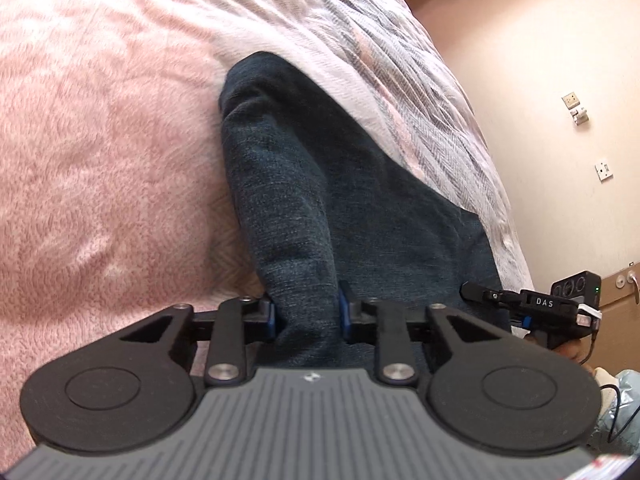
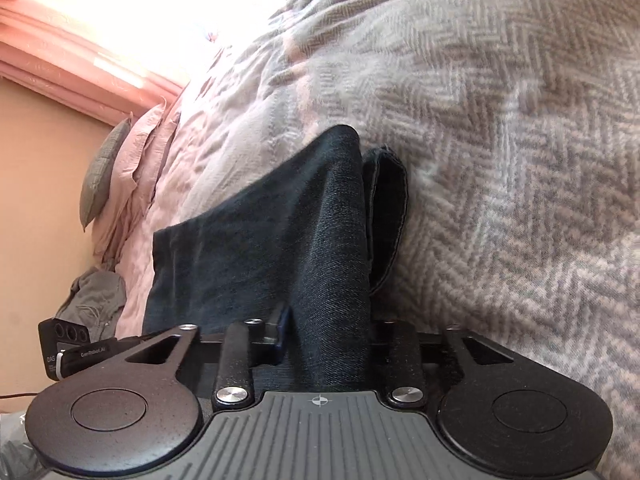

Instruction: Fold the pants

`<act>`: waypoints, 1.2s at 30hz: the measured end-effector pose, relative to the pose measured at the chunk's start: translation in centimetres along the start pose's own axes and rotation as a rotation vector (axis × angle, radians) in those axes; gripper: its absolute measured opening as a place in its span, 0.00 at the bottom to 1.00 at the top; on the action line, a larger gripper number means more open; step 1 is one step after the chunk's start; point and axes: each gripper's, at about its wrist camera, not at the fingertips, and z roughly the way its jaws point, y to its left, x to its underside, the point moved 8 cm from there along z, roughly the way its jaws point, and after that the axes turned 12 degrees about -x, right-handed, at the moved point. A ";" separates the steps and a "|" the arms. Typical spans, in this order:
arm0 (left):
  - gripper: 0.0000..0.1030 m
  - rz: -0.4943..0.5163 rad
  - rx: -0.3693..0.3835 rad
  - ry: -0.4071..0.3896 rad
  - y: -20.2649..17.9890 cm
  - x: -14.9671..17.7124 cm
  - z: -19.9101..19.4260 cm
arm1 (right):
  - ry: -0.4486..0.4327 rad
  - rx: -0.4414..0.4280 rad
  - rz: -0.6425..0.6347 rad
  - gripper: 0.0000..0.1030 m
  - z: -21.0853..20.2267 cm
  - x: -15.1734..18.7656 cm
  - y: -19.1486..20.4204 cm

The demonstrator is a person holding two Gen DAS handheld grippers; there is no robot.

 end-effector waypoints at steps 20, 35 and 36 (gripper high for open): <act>0.16 0.014 0.056 -0.228 -19.2 -12.2 3.1 | -0.002 -0.020 -0.072 0.13 -8.6 -18.1 -1.1; 0.16 0.032 0.149 -0.236 -32.5 -27.1 18.2 | -0.111 0.076 -0.094 0.13 -14.4 -37.8 -10.9; 0.16 0.032 0.148 -0.239 -32.9 -28.0 18.8 | -0.112 0.075 -0.099 0.13 -14.2 -38.8 -11.2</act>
